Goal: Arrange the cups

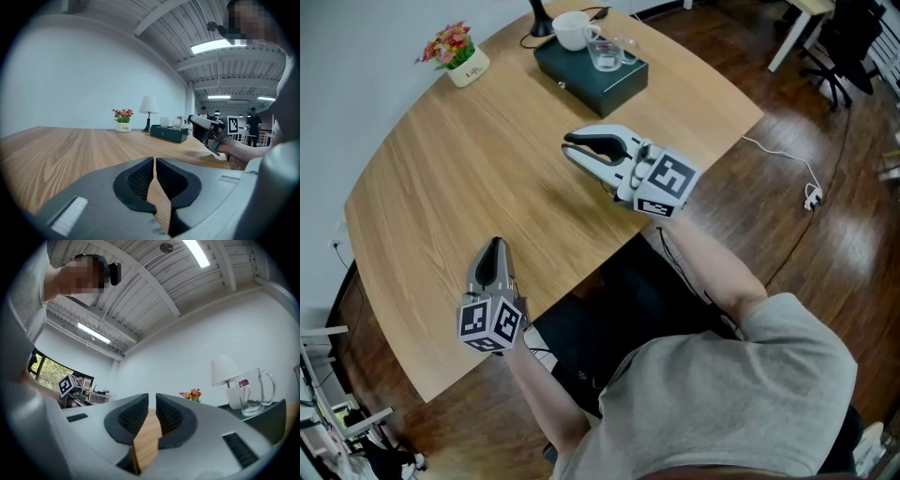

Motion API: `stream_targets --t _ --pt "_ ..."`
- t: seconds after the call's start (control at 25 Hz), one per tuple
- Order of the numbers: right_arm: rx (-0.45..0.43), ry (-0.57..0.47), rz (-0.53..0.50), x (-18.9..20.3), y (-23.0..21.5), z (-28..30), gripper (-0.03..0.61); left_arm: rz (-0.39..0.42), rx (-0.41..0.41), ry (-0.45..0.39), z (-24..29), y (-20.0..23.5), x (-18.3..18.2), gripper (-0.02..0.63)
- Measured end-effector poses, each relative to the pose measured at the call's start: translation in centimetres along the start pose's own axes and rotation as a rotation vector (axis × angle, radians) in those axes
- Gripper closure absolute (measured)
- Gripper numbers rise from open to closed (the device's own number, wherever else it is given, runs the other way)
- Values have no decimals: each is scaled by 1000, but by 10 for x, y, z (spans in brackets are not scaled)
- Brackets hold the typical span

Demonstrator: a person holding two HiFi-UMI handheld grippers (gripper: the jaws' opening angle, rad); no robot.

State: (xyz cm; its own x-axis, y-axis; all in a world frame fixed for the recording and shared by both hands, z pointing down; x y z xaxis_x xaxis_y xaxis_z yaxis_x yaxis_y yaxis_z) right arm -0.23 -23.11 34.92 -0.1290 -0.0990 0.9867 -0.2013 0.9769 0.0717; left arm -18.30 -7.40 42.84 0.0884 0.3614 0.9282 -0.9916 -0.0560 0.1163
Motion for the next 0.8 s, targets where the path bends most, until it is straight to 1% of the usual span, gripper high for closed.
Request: stream_targets --t 0.6,0.8 --pt "-5 2 0 -1 0 0 529 1 2 11 0 0 0 583" --pt "-5 3 1 -1 0 -1 529 -1 4 2 0 -1 0 584"
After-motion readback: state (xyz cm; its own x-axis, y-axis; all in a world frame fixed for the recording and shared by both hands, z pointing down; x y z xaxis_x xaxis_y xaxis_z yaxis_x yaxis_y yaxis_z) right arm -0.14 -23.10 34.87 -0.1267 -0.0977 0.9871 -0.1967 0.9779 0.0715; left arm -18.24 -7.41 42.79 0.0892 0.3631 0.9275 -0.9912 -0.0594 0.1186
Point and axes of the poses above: the fingertips, and each gripper's own axes: z forward along the fingers, y to its left, x out of its underside, the point moved 3 cm from there along -z, backward along the fingers, and after that the axes turned 5 degrees about y, right-handed, at the moved point
